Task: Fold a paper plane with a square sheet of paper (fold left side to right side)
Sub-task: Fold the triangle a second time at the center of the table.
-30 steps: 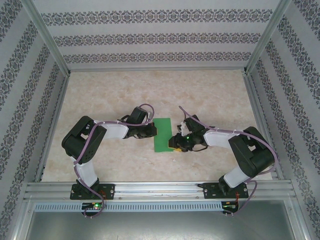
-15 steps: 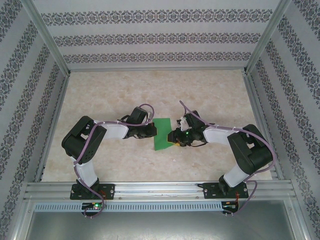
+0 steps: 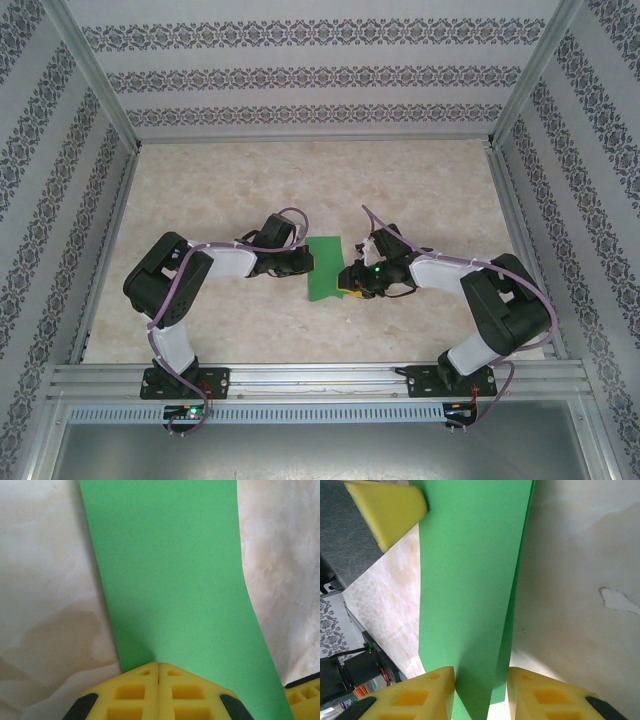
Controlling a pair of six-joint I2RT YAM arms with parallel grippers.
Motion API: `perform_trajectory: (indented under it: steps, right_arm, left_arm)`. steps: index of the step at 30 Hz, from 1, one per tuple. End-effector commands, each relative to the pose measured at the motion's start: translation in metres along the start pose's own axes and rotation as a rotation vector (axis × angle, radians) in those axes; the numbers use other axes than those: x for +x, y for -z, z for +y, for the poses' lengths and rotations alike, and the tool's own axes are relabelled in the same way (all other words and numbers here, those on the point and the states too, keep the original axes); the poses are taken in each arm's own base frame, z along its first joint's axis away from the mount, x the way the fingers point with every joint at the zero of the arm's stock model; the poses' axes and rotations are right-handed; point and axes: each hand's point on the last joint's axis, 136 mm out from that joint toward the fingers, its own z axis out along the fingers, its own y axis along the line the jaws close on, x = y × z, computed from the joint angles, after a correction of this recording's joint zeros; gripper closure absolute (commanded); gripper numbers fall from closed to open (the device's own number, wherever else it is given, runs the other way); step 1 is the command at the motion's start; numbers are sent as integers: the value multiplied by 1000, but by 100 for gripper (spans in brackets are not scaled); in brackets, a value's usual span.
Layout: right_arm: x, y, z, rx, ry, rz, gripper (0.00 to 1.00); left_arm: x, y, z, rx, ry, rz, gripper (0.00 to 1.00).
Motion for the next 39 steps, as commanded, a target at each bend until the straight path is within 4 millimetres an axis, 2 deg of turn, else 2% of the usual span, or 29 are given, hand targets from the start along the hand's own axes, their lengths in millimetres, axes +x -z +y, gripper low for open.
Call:
perform_trajectory:
  steps: [1,8,18,23,26,33,39]
  right_arm:
    - [5,4,0,-3,-5,12,67]
    - [7,7,-6,41,0,19,66]
    - [4,5,-4,28,1,16,65]
    - [4,6,-16,92,4,8,55]
    - [1,5,-15,89,7,1,53]
    - [-2,-1,-12,61,1,11,53]
    - [-4,-3,-5,23,1,12,58]
  left_arm:
    - [39,-7,28,-105,37,108,98]
    - [39,-7,28,-109,35,109,98]
    - [39,-7,29,-109,36,113,98]
    - [39,-7,29,-110,36,111,98]
    - [38,-7,29,-109,36,110,98]
    - [39,-6,29,-110,36,109,98]
    - [39,-7,29,-109,37,112,98]
